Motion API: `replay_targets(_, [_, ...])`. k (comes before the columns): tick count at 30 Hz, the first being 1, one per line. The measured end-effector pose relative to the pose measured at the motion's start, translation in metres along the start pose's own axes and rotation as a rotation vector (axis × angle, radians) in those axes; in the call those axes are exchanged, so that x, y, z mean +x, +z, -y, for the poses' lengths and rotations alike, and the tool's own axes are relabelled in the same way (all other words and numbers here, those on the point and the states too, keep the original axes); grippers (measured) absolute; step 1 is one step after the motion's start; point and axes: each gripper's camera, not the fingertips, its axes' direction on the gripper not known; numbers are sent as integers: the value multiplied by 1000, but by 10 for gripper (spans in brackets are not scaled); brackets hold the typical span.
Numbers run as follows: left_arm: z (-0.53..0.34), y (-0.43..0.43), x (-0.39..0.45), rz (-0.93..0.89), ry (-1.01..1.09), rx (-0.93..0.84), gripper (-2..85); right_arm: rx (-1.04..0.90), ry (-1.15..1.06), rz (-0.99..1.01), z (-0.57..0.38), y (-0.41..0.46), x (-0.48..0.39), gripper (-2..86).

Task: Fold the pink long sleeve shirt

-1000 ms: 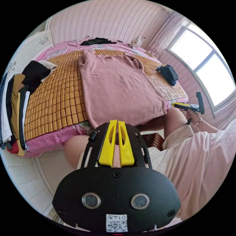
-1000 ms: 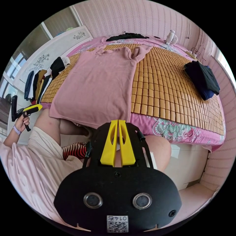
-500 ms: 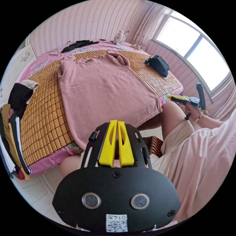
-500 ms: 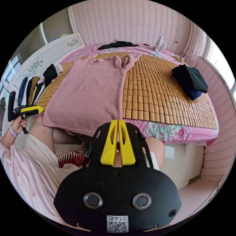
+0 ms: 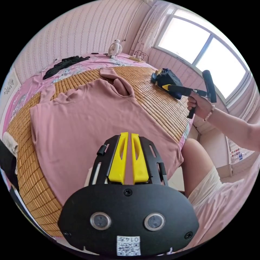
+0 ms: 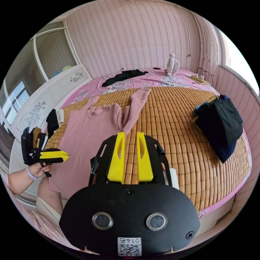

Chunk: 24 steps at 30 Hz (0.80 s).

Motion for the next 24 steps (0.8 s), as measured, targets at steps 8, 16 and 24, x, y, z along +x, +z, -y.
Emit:
replay_targets(8, [158, 133, -3, -3, 16, -42, 3, -81, 83, -1, 135, 143, 52, 106])
replay_targets(16, [175, 209, 5, -29, 27, -102, -9, -239, -67, -66, 152, 236, 66, 90])
replay_targets(24, [183, 233, 63, 188, 152, -88, -10, 53, 50, 17, 73, 140, 130, 14])
